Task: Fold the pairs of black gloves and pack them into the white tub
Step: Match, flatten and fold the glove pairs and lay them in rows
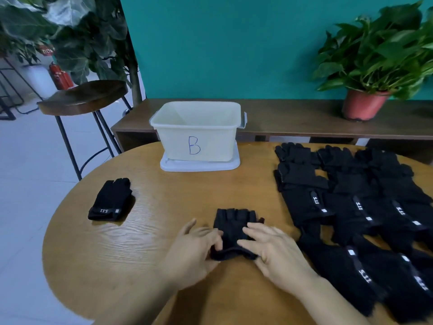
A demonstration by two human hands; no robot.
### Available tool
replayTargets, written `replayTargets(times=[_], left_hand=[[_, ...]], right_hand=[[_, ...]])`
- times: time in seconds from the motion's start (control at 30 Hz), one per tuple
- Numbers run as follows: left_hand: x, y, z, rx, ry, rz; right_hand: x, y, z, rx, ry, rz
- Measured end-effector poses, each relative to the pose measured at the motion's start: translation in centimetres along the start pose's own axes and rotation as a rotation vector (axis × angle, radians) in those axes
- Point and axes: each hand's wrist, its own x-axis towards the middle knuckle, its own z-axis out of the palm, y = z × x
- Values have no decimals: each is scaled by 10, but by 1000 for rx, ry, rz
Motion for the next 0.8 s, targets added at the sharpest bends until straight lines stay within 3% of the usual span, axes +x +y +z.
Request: replayTargets(times=[0.1, 0.23, 0.33, 0.43, 0.8], left_hand=[[-14, -3, 3, -50, -80, 31], [4, -3, -1, -120, 43, -32], [27, 9, 14, 49, 30, -42], [34, 13, 35, 219, -69, -71], [36, 4, 46, 331, -70, -242]], right_hand=[[-21, -2, 9, 44, 114, 5], [-6, -3, -4, 101, 372, 131], [17, -16, -5, -50, 141, 166], [21, -13, 18, -18, -172, 201], [24, -8, 34, -115, -243, 314]])
